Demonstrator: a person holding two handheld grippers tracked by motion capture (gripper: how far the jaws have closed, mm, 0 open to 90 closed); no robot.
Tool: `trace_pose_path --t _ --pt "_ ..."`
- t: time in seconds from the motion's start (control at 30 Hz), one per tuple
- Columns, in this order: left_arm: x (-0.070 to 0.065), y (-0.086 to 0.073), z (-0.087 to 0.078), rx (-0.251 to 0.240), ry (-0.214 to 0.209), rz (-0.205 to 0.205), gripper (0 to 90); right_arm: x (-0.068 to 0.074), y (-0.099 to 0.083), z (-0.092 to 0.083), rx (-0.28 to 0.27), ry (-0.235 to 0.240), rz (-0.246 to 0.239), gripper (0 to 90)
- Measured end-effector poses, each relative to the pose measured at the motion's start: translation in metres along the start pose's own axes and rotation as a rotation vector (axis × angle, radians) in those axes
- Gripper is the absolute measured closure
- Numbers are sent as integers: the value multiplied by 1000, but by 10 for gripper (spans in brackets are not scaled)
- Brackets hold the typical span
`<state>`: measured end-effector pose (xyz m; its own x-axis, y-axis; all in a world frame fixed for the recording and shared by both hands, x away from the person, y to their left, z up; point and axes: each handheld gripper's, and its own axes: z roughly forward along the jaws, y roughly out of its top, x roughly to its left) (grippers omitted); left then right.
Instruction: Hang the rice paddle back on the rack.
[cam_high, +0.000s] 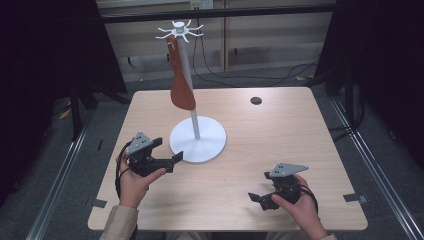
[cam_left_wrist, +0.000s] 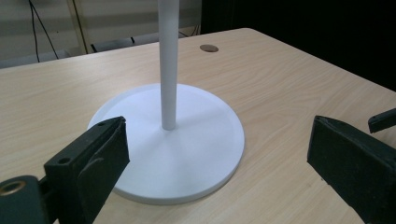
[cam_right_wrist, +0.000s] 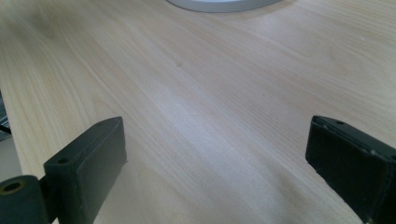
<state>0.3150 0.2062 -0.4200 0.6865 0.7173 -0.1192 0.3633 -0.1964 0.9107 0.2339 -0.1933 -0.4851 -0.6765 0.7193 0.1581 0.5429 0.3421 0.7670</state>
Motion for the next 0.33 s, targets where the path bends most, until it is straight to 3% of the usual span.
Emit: trace_pose_path --t 0.17,0.33 --pt "1 -16 2 39 -4 2 55 0 -1 1 4 0 -2 51" --pt "0 -20 2 52 2 2 55 1 0 1 3 -1 -9 52"
